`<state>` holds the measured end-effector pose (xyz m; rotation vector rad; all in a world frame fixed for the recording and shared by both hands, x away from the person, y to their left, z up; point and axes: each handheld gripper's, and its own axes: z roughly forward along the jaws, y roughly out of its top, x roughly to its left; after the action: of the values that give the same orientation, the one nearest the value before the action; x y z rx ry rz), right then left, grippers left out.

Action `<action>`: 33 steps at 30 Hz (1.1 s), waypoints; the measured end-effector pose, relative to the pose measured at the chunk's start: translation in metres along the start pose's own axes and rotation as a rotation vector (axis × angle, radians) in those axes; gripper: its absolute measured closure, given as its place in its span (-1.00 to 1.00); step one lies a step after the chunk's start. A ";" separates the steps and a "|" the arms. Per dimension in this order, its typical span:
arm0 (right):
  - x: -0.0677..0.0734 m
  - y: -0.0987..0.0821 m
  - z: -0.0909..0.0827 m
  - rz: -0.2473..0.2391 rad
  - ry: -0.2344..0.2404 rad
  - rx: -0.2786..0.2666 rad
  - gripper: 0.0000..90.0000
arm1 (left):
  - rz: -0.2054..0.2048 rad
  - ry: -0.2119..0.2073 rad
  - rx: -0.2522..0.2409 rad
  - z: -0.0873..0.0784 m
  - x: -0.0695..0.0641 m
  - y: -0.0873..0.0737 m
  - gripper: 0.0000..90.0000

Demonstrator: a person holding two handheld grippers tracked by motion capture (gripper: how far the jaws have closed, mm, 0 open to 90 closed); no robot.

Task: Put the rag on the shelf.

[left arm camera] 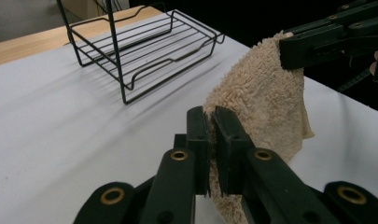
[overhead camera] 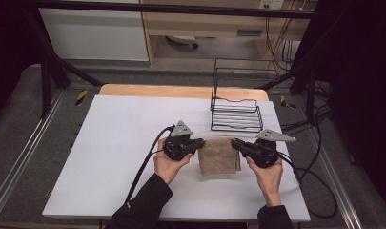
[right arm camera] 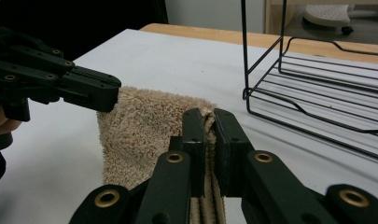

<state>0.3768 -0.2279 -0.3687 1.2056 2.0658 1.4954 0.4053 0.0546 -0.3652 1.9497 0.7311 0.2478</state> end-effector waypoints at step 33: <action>0.001 0.025 -0.026 -0.021 -0.056 -0.127 0.87 | 0.043 0.018 -0.108 -0.002 -0.005 0.043 0.90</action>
<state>0.3704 -0.2409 -0.3355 1.1607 1.9110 1.5396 0.4171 0.0390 -0.3262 1.8644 0.6742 0.3253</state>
